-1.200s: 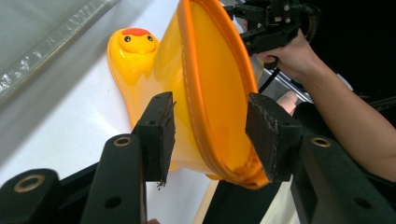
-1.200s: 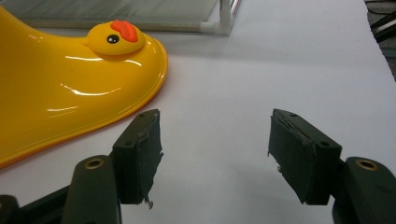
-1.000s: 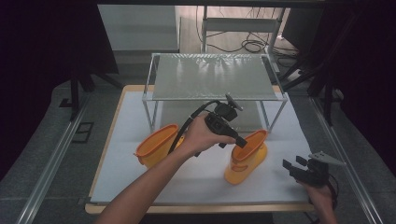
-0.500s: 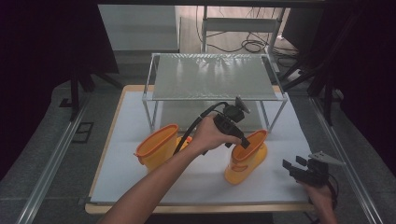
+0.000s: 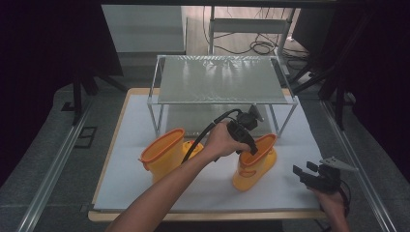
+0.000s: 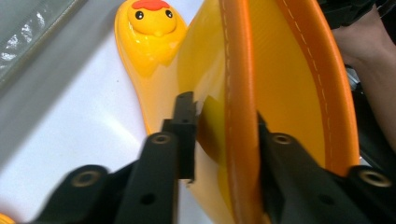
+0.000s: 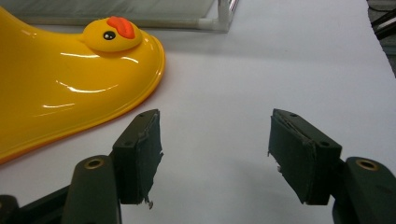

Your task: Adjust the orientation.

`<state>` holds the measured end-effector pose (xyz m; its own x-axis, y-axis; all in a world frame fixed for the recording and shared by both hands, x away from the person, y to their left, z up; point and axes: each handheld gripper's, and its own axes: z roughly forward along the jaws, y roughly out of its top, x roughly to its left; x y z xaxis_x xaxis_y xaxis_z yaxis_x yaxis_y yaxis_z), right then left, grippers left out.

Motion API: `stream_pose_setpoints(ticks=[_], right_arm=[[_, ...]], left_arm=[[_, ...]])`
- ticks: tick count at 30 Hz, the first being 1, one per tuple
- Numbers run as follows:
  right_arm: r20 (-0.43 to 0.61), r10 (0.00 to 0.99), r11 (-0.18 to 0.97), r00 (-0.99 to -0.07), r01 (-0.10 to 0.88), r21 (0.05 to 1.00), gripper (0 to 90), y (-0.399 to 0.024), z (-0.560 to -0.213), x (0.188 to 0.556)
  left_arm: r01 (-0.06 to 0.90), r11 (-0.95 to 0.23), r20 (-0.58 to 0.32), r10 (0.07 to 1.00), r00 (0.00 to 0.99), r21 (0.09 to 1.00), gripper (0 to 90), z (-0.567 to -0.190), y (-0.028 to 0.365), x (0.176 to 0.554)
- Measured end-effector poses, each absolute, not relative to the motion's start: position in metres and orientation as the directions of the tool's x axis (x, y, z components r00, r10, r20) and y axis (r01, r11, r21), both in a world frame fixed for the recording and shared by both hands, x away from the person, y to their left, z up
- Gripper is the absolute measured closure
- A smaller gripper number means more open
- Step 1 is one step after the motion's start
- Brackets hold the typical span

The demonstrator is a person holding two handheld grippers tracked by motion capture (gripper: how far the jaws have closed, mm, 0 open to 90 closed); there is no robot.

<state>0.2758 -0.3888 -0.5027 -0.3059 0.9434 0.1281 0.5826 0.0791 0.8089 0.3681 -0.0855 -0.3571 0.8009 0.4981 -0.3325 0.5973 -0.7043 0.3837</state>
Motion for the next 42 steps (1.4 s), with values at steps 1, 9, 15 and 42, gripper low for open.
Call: stream_pose_setpoints(ticks=[1,9,15,42], right_arm=[[0.129,0.943,0.078,-0.305,0.582,0.810,34.3,-0.389,-0.503,0.276],[0.131,0.943,0.075,-0.304,0.582,0.810,34.4,-0.390,-0.502,0.276],[0.129,0.945,0.073,-0.302,0.578,0.813,34.6,-0.391,-0.501,0.275],[0.128,0.943,0.077,-0.307,0.578,0.812,34.8,-0.388,-0.500,0.275]], left_arm=[[0.597,-0.705,-0.328,0.501,0.801,0.382,82.3,-0.357,-0.087,0.367],[0.608,-0.688,-0.321,0.516,0.794,0.397,87.5,-0.355,-0.086,0.369],[0.609,-0.687,-0.324,0.516,0.793,0.397,87.5,-0.352,-0.085,0.370],[0.575,-0.686,-0.256,0.518,0.816,0.446,87.4,-0.300,0.000,0.324]])
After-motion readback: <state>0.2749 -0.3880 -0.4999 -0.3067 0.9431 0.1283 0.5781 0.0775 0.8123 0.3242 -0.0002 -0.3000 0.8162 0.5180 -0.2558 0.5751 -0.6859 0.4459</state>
